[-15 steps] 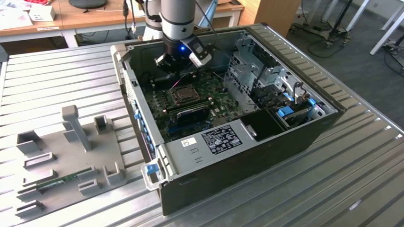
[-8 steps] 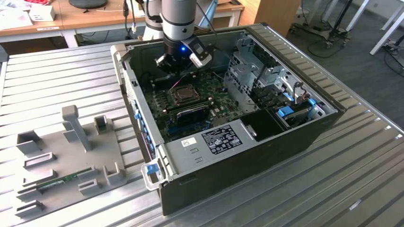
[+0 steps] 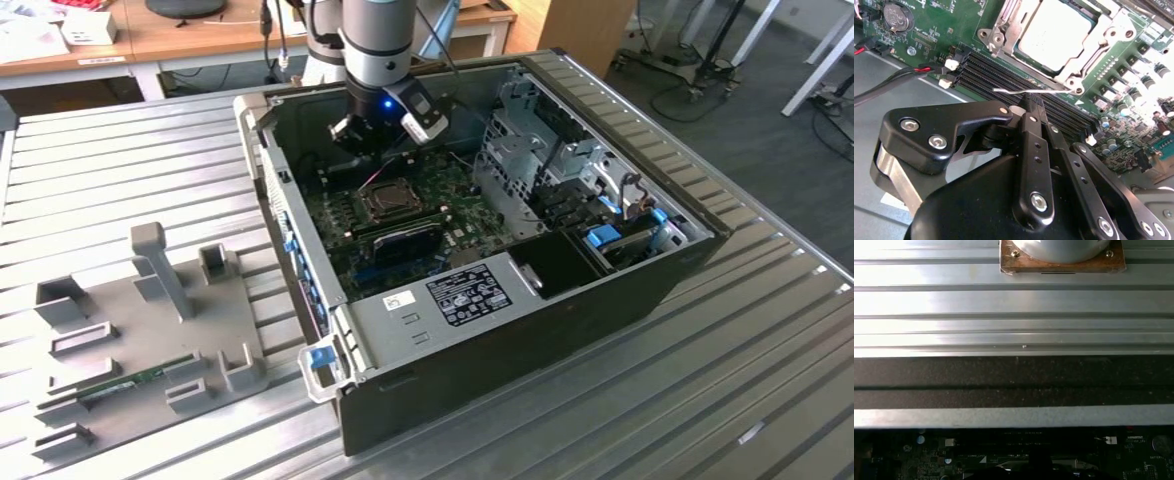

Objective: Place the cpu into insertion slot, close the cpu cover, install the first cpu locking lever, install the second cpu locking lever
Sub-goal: 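Install the first cpu locking lever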

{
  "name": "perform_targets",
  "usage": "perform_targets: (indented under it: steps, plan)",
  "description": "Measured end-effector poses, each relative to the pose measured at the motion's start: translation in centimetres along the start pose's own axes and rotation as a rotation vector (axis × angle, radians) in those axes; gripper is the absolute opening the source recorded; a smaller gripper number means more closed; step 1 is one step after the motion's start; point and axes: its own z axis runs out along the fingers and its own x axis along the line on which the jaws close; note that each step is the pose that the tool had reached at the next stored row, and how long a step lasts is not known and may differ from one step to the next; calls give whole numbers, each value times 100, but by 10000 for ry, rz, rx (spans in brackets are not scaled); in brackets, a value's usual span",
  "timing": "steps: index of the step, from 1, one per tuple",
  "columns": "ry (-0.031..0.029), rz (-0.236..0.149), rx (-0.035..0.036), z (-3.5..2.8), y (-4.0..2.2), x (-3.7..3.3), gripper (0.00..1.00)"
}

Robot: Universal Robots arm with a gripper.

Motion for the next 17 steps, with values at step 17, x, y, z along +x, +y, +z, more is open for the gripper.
perform_targets:
  steps: [17]
  plan:
    - [2, -2, -1, 43, -8, -12, 10]
